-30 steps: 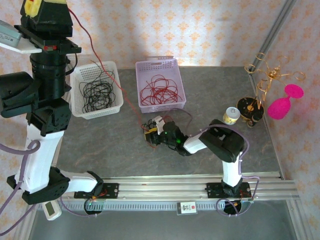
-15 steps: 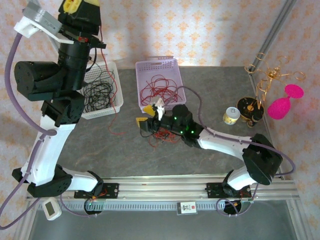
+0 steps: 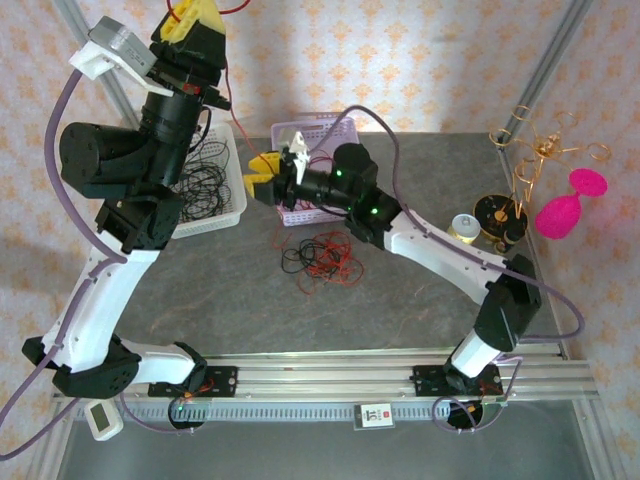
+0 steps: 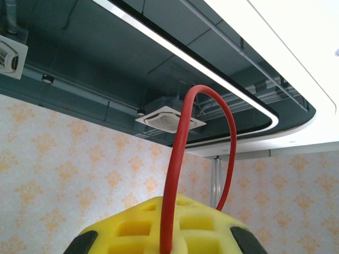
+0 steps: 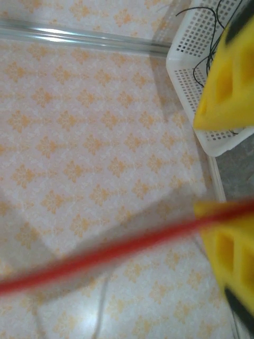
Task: Untangle the cables
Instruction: Place the cable in the container.
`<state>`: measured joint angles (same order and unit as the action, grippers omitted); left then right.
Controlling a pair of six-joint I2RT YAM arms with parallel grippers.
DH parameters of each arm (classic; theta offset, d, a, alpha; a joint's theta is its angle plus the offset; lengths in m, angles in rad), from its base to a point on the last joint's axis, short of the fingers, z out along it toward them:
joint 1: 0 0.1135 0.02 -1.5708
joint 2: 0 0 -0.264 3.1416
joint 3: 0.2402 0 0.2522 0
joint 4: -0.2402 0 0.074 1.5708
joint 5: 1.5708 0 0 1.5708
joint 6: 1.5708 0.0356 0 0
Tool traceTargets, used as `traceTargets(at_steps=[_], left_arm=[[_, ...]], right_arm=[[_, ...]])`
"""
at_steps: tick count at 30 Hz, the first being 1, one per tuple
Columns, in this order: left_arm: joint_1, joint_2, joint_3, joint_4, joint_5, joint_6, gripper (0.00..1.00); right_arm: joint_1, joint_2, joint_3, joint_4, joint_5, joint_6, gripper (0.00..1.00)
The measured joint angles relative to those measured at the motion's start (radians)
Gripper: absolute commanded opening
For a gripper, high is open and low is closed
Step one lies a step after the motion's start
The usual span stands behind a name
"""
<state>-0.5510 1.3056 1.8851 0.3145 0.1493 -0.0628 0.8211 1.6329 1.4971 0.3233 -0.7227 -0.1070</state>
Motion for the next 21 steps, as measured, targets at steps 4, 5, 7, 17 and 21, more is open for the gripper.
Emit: traceTargets(at_steps=[4, 5, 7, 17, 21], left_arm=[[0.000, -0.018, -0.021, -0.004, -0.001, 0.000, 0.00], [0.000, -0.023, -0.027, -0.005, -0.002, 0.000, 0.00], [0.000, -0.038, -0.048, -0.009, -0.014, 0.000, 0.13], [0.000, -0.239, -0.446, 0.000, -0.144, -0.045, 0.66], [0.000, -0.376, -0.689, -0.025, -0.171, -0.094, 0.73]], right_arm=[[-0.047, 0.033, 0.069, -0.069, 0.005, 0.021, 0.00], [-0.059, 0.033, 0.069, -0.077, 0.008, 0.027, 0.00], [-0.085, 0.033, 0.076, -0.095, 0.020, 0.035, 0.00], [-0.243, 0.163, 0.436, -0.274, 0.110, 0.083, 0.00], [-0.327, 0.290, 0.675, -0.343, 0.126, 0.099, 0.00]])
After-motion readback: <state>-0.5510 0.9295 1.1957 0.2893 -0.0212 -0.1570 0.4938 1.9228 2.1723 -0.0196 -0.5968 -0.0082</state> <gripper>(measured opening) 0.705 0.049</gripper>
